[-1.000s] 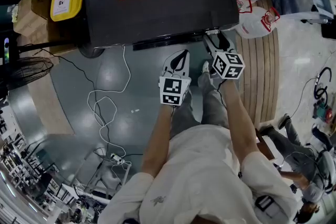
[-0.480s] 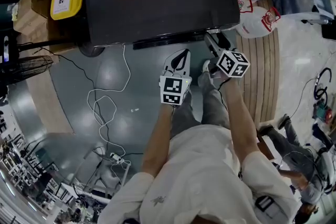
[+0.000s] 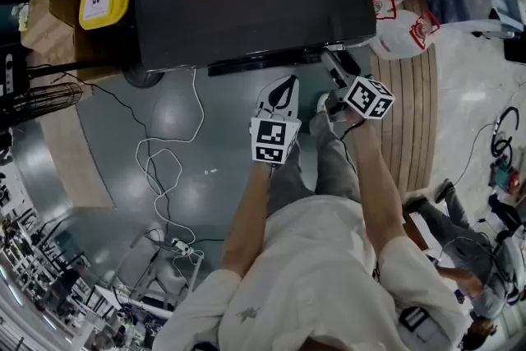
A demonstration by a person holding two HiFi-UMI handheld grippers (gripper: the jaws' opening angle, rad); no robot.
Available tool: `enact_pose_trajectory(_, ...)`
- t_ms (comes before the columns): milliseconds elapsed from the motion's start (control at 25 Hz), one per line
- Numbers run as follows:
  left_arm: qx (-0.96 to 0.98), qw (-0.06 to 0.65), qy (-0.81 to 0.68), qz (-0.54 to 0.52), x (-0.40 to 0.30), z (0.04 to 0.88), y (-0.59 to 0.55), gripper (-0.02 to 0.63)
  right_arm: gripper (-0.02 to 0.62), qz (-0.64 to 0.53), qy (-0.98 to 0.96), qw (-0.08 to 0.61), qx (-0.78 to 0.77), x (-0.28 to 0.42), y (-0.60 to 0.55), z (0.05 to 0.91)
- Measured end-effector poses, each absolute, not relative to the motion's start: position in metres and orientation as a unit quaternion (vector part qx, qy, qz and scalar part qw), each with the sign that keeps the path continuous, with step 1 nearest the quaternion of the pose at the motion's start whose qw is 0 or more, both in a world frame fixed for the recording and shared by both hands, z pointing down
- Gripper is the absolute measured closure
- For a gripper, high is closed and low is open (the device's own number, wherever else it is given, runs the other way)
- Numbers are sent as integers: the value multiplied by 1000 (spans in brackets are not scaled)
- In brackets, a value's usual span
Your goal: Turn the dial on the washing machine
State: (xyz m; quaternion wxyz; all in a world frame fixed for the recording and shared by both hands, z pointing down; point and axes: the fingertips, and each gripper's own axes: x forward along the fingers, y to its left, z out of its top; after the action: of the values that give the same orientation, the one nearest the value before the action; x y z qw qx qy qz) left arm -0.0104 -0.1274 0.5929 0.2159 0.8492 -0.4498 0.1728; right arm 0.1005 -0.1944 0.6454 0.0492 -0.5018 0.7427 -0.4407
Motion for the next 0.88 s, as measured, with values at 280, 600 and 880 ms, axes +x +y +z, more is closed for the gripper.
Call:
enact_pose_trajectory(280,848,218,-452,173,-9,595,-125,594,314,-457,738,70,-492,101,-194,645)
enact_pose_trajectory(600,847,220,-451,174,-8,598,-122,594,294,-446,739,57,-503,104,-193,645)
enact_pose_trajectory(880,848,219,-450,174,-5,597,-120,594,264,-368,764,-22,-529,105,-193,639)
